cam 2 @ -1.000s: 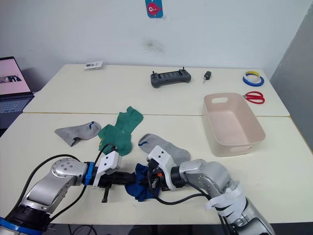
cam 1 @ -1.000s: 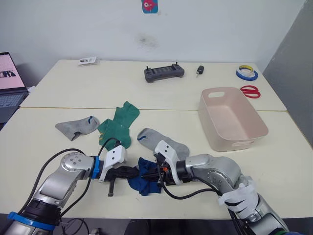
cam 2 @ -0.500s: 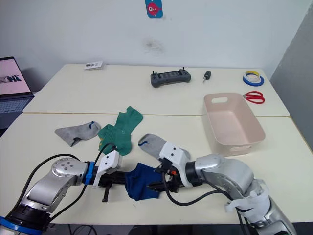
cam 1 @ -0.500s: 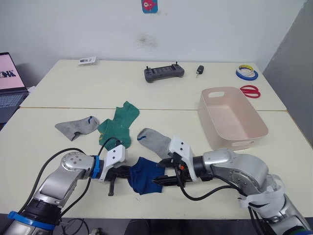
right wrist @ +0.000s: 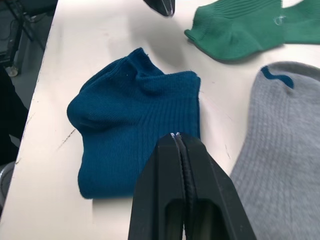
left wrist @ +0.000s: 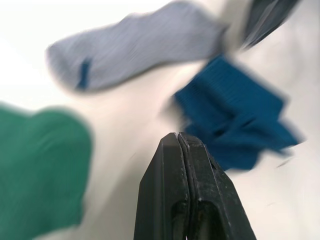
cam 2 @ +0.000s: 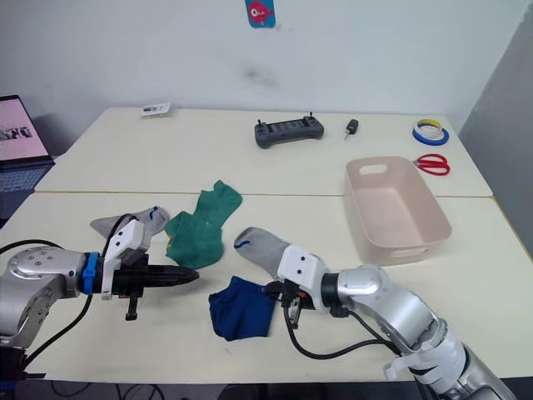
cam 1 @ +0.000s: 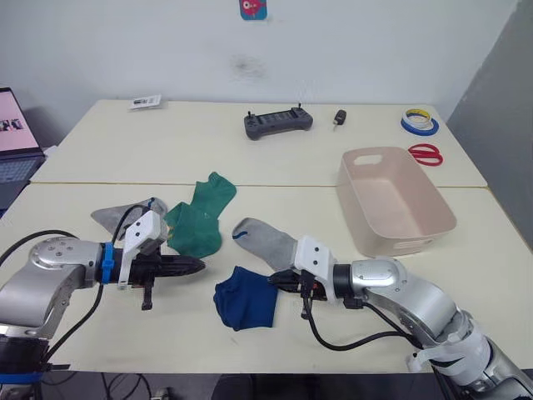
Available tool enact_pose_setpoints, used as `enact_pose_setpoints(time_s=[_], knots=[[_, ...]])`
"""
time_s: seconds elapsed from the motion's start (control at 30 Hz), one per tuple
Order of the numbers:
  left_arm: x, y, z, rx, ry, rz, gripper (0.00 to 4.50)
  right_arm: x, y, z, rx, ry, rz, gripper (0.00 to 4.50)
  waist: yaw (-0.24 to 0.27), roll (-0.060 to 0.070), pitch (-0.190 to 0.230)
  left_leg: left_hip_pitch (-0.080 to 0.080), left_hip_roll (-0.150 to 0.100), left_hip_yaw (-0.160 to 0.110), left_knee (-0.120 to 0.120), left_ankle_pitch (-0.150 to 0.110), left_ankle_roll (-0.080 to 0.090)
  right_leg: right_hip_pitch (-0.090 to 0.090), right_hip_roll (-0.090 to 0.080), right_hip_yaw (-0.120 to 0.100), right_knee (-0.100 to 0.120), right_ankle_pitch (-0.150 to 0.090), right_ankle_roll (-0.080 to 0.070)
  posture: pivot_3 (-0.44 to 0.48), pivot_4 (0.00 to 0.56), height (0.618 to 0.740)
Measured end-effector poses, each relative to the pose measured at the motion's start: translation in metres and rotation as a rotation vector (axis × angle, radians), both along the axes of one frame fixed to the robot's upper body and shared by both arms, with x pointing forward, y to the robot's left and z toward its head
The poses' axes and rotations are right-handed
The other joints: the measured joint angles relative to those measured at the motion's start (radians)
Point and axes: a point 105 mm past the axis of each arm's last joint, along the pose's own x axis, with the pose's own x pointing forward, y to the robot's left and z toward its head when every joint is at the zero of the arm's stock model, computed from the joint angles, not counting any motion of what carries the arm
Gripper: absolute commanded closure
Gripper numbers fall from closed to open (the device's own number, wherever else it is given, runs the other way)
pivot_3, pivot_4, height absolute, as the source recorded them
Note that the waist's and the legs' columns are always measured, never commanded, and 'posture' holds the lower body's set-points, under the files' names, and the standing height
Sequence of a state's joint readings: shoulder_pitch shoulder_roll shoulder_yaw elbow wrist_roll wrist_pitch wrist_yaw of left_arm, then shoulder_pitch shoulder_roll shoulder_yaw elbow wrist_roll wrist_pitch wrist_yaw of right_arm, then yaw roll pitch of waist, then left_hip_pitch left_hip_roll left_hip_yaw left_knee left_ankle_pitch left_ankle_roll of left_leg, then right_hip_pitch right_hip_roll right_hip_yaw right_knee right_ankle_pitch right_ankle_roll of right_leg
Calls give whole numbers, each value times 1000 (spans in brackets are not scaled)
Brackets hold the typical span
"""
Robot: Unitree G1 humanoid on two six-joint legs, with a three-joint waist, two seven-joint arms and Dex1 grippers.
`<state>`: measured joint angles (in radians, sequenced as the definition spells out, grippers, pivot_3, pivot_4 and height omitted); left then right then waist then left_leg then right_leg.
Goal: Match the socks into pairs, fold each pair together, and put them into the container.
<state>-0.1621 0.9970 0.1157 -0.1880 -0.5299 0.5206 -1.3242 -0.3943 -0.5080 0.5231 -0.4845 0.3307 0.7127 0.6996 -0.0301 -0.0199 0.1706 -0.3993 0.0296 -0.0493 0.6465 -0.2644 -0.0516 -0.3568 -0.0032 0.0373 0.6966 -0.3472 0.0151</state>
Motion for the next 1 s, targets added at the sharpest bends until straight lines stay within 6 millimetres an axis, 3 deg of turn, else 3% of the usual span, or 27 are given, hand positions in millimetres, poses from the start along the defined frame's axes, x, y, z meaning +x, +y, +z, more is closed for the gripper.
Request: enact_pose_setpoints(time_s=[0.13, 0.27, 0.37, 0.47, 0.83, 1.0], knots=[[-10, -39, 5, -27, -31, -166, 4500, 0, 9, -12, -5, 15, 18, 4441, -2, 0, 0, 1, 0, 1, 0, 0, 0, 1, 0, 1, 0, 0, 0, 0, 150, 740], [-22, -66, -25, -12, 7, -293, 4500, 3, 14, -29, -42, 25, 14, 4441, -5, 0, 0, 1, 0, 1, 0, 0, 0, 0, 2, 2, 1, 0, 0, 0, 150, 740], [-17, -64, -44, 49, -2, -298, 4500, 6, 16, -31, -48, 17, 6, 4441, -4, 0, 0, 1, 0, 0, 0, 0, 0, -1, 3, 1, 1, 0, 0, 0, 150, 740], [-3, -48, -68, 116, -18, -244, 4500, 8, 16, -32, -58, 2, 0, 4441, -3, 0, 0, 1, 0, 0, 0, 0, 0, -1, 3, 1, 1, 0, 0, 0, 150, 740], [-5, -39, -69, 69, -13, -208, 4500, 4, -6, -32, -98, -51, -14, 4441, -5, 0, -1, 4, 1, 0, 0, 0, 0, 2, 2, 1, 1, 0, 0, 0, 150, 740], [-10, -36, -42, 60, 15, -210, 4500, 0, -7, -9, -59, -101, 40, 4441, -3, 0, 0, 2, 1, -1, 0, 0, 0, 2, 2, 0, 1, 0, 0, 0, 150, 740]])
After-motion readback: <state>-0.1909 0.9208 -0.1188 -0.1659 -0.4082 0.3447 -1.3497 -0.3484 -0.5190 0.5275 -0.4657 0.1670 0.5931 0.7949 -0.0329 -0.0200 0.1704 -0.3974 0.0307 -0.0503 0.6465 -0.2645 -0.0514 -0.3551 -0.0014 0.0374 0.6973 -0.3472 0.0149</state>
